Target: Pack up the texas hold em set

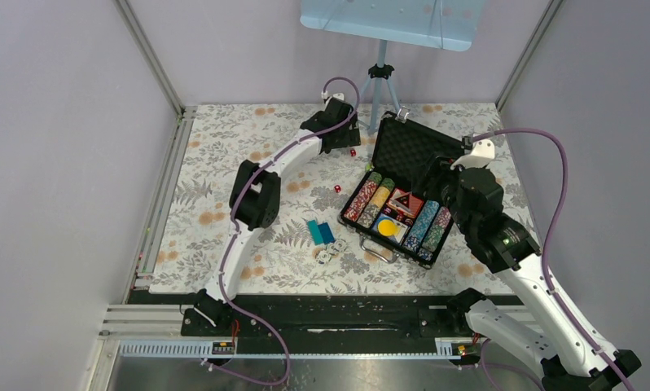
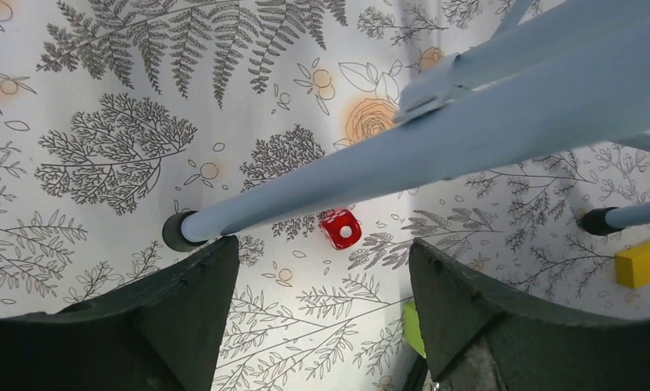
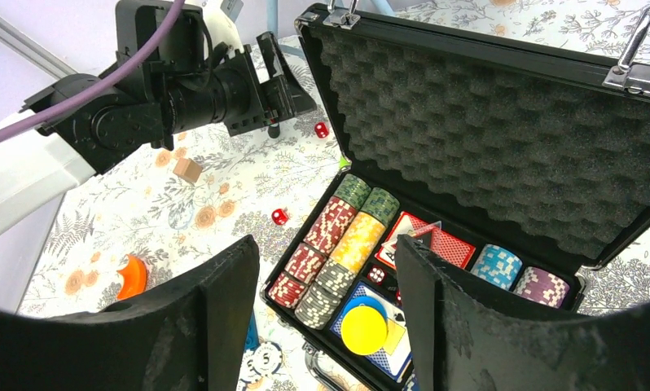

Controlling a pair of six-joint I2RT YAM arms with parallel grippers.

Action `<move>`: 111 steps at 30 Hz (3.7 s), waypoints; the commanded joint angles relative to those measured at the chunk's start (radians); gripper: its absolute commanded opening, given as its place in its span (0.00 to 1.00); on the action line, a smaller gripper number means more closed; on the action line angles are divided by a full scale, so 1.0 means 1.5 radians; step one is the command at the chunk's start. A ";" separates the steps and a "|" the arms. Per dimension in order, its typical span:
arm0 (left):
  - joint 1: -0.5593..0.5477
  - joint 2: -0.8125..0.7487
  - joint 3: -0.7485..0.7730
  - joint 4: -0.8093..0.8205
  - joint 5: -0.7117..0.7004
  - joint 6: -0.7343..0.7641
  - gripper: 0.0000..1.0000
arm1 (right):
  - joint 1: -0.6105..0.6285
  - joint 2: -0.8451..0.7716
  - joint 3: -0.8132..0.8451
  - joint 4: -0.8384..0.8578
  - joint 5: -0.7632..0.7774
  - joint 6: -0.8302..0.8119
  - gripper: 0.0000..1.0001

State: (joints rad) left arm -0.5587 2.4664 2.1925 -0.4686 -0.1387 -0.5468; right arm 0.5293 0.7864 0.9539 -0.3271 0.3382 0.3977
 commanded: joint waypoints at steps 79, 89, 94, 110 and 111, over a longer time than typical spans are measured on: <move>-0.016 -0.216 -0.273 0.289 0.080 0.029 0.74 | -0.001 -0.002 -0.044 -0.009 -0.045 0.020 0.71; -0.022 -0.097 -0.151 0.258 0.132 0.042 0.67 | -0.001 -0.010 -0.049 -0.018 -0.037 0.018 0.71; -0.015 -0.033 -0.068 0.187 0.096 0.056 0.71 | -0.001 -0.009 -0.049 -0.020 -0.041 0.019 0.71; 0.007 0.063 0.093 -0.009 0.011 0.007 0.70 | -0.001 0.002 -0.049 -0.025 -0.043 0.017 0.72; 0.013 0.067 0.099 -0.019 0.015 -0.003 0.69 | -0.001 0.004 -0.050 -0.025 -0.044 0.018 0.72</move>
State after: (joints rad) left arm -0.5739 2.5153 2.2658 -0.4084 -0.0757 -0.5106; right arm 0.5293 0.7887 0.8783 -0.3759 0.2756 0.4194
